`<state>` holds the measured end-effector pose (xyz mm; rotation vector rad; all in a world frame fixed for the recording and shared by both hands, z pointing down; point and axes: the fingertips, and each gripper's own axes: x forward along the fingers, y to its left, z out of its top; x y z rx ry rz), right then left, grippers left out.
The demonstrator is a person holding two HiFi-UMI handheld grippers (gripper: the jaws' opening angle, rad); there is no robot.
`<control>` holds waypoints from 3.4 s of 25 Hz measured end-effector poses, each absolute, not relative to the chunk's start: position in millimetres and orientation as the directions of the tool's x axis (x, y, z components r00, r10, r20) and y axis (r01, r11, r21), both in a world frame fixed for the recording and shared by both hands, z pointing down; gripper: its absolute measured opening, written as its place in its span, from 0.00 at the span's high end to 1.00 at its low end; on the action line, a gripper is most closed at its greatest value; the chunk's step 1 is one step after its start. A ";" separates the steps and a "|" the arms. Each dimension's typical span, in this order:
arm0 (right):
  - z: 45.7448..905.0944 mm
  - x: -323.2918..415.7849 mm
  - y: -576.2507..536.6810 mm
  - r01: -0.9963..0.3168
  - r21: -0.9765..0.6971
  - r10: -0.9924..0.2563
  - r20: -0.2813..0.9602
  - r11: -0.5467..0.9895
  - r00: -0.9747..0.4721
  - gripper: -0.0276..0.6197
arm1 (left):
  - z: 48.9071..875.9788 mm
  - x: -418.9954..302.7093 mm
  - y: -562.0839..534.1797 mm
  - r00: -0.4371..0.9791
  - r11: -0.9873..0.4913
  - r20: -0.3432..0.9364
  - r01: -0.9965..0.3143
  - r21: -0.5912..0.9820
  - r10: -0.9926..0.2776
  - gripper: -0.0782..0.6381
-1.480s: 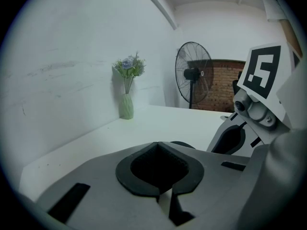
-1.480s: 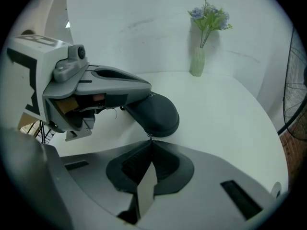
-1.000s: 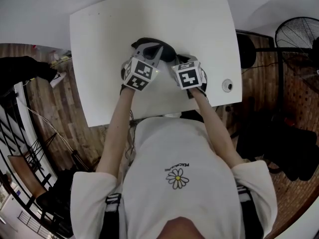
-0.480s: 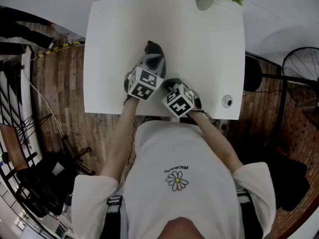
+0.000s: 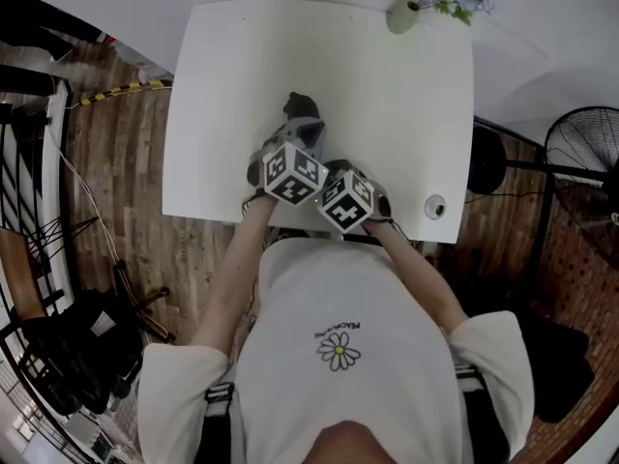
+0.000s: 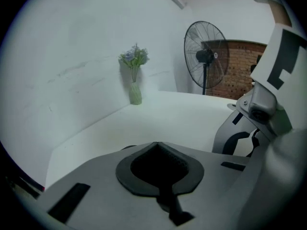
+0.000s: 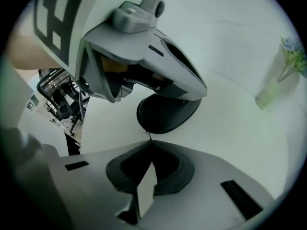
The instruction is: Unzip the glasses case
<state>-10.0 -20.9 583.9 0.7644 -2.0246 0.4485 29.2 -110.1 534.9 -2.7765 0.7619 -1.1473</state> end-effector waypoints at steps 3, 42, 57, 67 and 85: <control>584.5 0.8 -26.0 -0.690 -0.009 -0.358 0.850 0.723 -0.387 0.95 | 534.0 26.1 -111.3 0.625 -0.877 0.636 -0.440 -0.191 -0.453 0.87; 584.5 -4.1 -44.4 -0.407 0.119 -0.311 0.839 0.905 -0.447 0.91 | 528.4 12.7 -111.8 0.692 -0.869 0.566 -0.487 -0.090 -0.447 0.87; 583.2 22.0 -67.4 -0.504 0.138 -0.339 0.880 0.852 -0.333 0.95 | 530.7 22.2 -115.1 0.676 -0.850 0.566 -0.519 -0.088 -0.472 0.87; 569.6 28.2 -129.9 -0.536 0.219 -0.437 0.839 0.816 -0.323 0.95 | 518.9 9.7 -124.2 0.661 -0.821 0.580 -0.570 -0.024 -0.476 0.87; 577.9 12.9 -52.6 -0.598 0.096 -0.360 0.869 0.796 -0.340 0.95 | 533.8 -10.2 -99.2 0.504 -0.777 0.693 -0.616 -0.130 -0.515 0.87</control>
